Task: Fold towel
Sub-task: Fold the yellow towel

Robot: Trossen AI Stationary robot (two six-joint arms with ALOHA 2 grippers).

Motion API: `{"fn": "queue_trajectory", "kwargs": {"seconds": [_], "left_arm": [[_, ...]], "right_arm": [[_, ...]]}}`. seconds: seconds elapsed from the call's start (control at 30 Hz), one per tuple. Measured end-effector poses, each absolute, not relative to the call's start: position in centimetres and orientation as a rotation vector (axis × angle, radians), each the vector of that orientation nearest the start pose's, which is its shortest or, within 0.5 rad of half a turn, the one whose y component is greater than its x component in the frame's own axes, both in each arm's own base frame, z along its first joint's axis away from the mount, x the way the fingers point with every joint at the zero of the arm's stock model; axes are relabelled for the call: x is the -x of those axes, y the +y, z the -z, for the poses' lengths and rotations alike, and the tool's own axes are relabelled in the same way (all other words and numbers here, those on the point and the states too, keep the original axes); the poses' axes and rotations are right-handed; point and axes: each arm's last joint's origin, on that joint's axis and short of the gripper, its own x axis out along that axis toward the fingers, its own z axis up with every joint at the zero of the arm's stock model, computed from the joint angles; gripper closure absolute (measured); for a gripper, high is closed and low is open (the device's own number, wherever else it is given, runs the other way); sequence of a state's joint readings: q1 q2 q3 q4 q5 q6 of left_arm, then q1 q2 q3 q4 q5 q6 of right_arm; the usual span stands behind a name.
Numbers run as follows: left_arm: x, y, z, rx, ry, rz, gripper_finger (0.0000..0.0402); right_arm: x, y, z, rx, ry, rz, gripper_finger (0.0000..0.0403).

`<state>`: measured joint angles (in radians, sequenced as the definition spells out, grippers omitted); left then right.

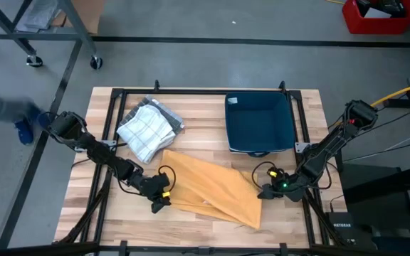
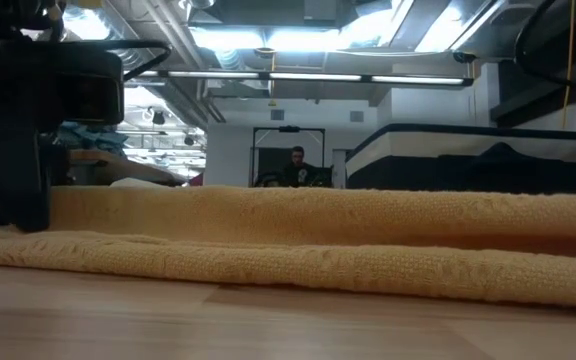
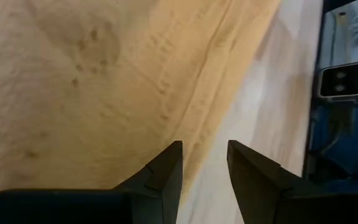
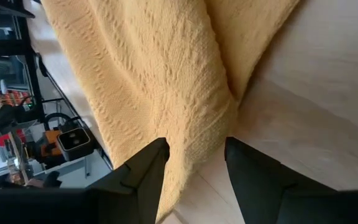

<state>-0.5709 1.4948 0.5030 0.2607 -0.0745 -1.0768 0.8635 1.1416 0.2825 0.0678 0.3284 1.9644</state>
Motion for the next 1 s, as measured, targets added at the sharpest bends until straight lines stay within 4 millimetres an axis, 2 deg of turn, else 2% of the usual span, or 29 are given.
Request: {"fn": "queue_trajectory", "kwargs": {"seconds": [0.33, 0.57, 0.8, 1.0], "left_arm": [[-21.6, -13.6, -12.9, 0.771, 0.872, 0.045, 0.0284], [-21.6, -13.6, -12.9, 0.773, 0.873, 0.043, 0.0284], [-21.6, -13.6, -12.9, 0.772, 0.873, 0.043, 0.0284], [-21.6, -13.6, -12.9, 0.770, 0.873, 0.044, 0.0284]], "right_arm": [[-12.6, 13.3, -13.0, -1.393, 0.838, 0.291, 0.0230], [-12.9, 13.9, -13.6, -1.525, 0.875, 0.227, 0.0230], [-13.0, 13.8, -13.4, -1.548, 0.836, 0.277, 0.0230], [-13.9, 13.1, -12.4, -1.540, 0.812, 0.359, 0.0230]]}}
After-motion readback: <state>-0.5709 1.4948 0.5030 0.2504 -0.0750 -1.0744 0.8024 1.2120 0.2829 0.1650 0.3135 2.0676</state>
